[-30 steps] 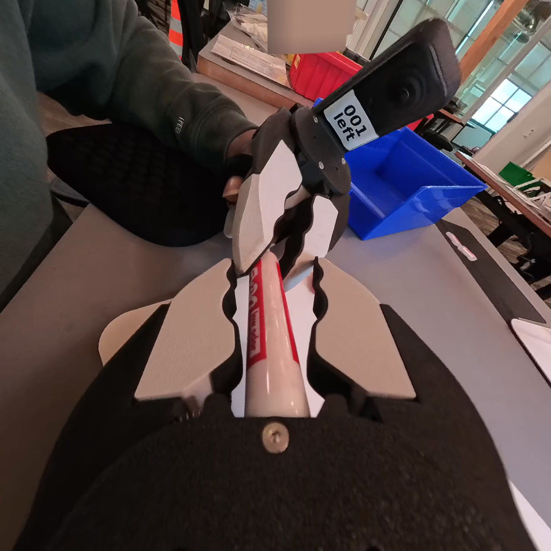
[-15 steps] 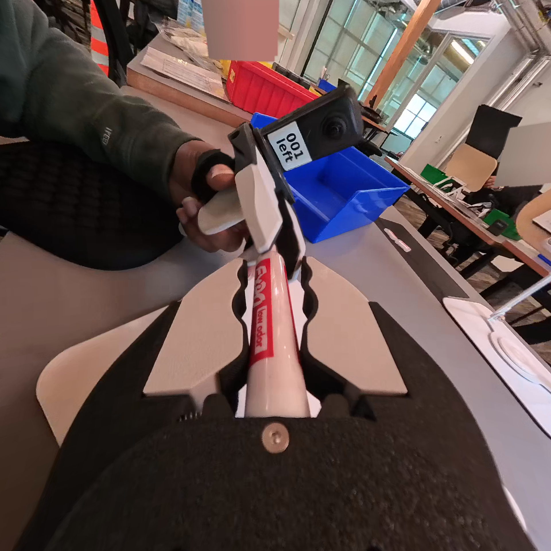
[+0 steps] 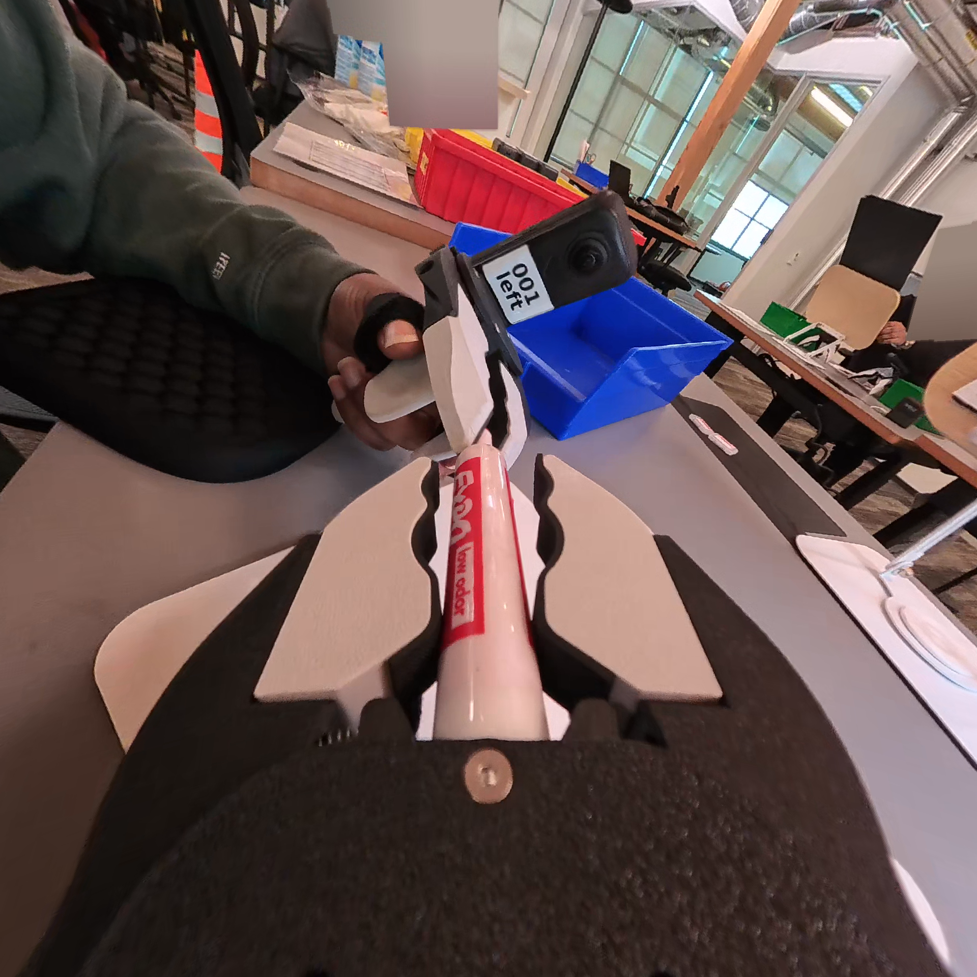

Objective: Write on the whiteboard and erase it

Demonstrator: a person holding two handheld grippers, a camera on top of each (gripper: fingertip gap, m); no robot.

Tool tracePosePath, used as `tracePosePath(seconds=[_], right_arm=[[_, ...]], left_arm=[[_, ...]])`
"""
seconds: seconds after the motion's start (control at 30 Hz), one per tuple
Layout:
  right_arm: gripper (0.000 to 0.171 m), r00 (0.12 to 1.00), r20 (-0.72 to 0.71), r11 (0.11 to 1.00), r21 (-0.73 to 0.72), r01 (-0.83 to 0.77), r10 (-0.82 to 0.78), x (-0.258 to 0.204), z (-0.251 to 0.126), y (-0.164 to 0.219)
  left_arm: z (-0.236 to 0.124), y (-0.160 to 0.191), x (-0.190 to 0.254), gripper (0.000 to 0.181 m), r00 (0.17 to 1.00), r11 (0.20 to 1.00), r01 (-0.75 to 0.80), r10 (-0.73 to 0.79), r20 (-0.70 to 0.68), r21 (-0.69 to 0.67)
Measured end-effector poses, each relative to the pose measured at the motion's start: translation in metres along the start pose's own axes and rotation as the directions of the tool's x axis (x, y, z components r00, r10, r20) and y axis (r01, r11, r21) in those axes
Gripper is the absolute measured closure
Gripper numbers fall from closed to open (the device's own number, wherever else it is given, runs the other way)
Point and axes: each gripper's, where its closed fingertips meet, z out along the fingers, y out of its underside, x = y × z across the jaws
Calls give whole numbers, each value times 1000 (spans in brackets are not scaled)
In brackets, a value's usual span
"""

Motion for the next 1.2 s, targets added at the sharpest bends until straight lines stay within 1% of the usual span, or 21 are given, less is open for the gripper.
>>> tracePosePath(seconds=[0.07, 0.13, 0.2, 0.23, 0.27, 0.3, 0.33, 0.37, 0.4, 0.43, 0.47, 0.53, 0.6, 0.7, 0.83, 1.03, 1.1, 1.2], right_arm=[[137, 1000, -5, 1000, -8, 15, -15, -1, 0, 0], [137, 1000, -2, 1000, -23, 13, -13, -2, 0, 1], [137, 1000, -8, 999, -49, 4, -5, 1, 2, 0], [137, 1000, -11, 998, -57, -8, 8, 4, 1, 0], [137, 1000, -15, 998, -64, -29, 28, 8, -1, 1], [137, 998, -25, 996, -68, -53, 51, 15, -4, 3], [137, 997, -36, 995, -71, -76, 74, 22, -7, 5], [137, 994, -49, 992, -74, -102, 98, 29, -10, 7], [137, 990, -64, 989, -71, -127, 123, 36, -13, 9], [137, 986, -74, 986, -68, -152, 147, 42, -16, 11], [137, 982, -81, 982, -69, -175, 169, 46, -18, 13], [137, 975, -91, 976, -62, -209, 203, 52, -20, 16], [136, 969, -82, 969, -61, -239, 234, 52, -20, 19], [136, 964, -56, 963, -67, -262, 258, 49, -19, 23], [136, 964, -30, 961, -81, -265, 263, 43, -17, 27], [136, 966, -1, 960, -110, -258, 259, 36, -12, 32], [136, 967, 12, 958, -139, -252, 256, 32, -10, 36], [136, 968, 31, 947, -215, -239, 251, 24, -5, 48]], left_arm=[[0, 1, 1, 171, 1000, 1000, 6, -6, -5, -5], [-1, 2, 1, 170, 1000, 999, -25, 26, 12, -38], [-10, -4, -3, 169, 986, 988, -133, 140, 90, -79], [-19, -11, -7, 167, 966, 977, -197, 208, 153, -86], [-29, -17, -14, 162, 933, 959, -258, 278, 229, -114], [-40, -20, -23, 158, 885, 934, -313, 353, 306, -172], [-51, -20, -36, 155, 817, 900, -349, 429, 386, -260], [-62, -16, -49, 150, 747, 861, -360, 497, 442, -359], [-70, -10, -58, 146, 703, 829, -344, 539, 465, -441], [-75, -3, -65, 143, 684, 811, -313, 553, 475, -494], [-76, 5, -70, 139, 683, 798, -280, 556, 474, -533], [-74, 20, -77, 140, 695, 771, -254, 566, 443, -584], [-71, 27, -82, 141, 710, 760, -262, 570, 414, -595], [-69, 28, -86, 145, 726, 769, -299, 568, 388, -565], [-69, 36, -93, 151, 712, 737, -294, 594, 375, -609], [-62, 39, -93, 154, 690, 706, -301, 625, 365, -641], [-59, 39, -92, 159, 670, 688, -318, 650, 359, -653], [-53, 43, -89, 160, 659, 656, -343, 678, 325, -673]])
